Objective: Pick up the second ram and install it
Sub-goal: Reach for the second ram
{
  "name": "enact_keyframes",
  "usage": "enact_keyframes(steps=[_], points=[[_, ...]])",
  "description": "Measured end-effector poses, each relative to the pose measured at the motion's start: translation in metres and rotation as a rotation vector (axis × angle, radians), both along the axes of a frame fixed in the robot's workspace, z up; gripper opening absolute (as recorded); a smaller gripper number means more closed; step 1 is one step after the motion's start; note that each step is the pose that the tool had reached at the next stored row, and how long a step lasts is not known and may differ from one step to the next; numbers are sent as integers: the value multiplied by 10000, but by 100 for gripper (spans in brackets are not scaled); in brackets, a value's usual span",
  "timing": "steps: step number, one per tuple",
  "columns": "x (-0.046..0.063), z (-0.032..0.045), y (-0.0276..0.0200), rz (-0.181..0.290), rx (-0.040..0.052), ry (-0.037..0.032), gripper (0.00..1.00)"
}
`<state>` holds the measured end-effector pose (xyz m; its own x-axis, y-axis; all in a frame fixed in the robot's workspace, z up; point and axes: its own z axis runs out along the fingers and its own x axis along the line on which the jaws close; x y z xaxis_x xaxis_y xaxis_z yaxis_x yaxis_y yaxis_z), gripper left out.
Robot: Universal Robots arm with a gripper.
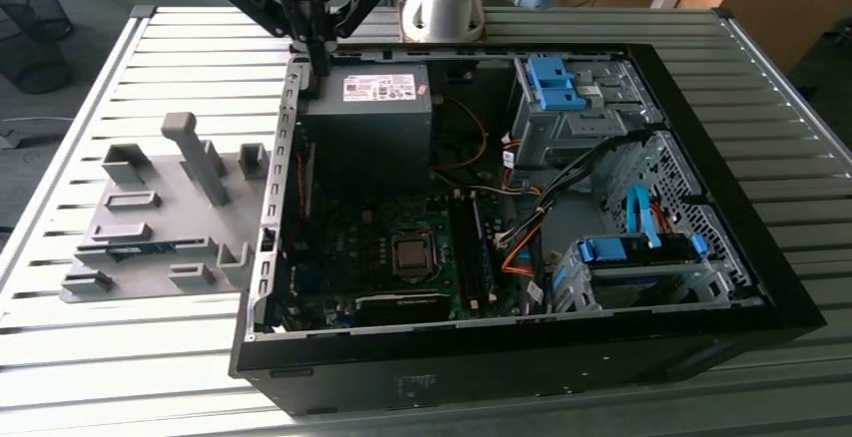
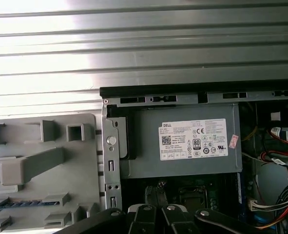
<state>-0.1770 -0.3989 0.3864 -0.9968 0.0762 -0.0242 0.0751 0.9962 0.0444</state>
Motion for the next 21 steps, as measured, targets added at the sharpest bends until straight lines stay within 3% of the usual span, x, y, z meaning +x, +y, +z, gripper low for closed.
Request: enact_keyframes(steps=[21], points=[[-298,-9,0,-1,0,0,11]])
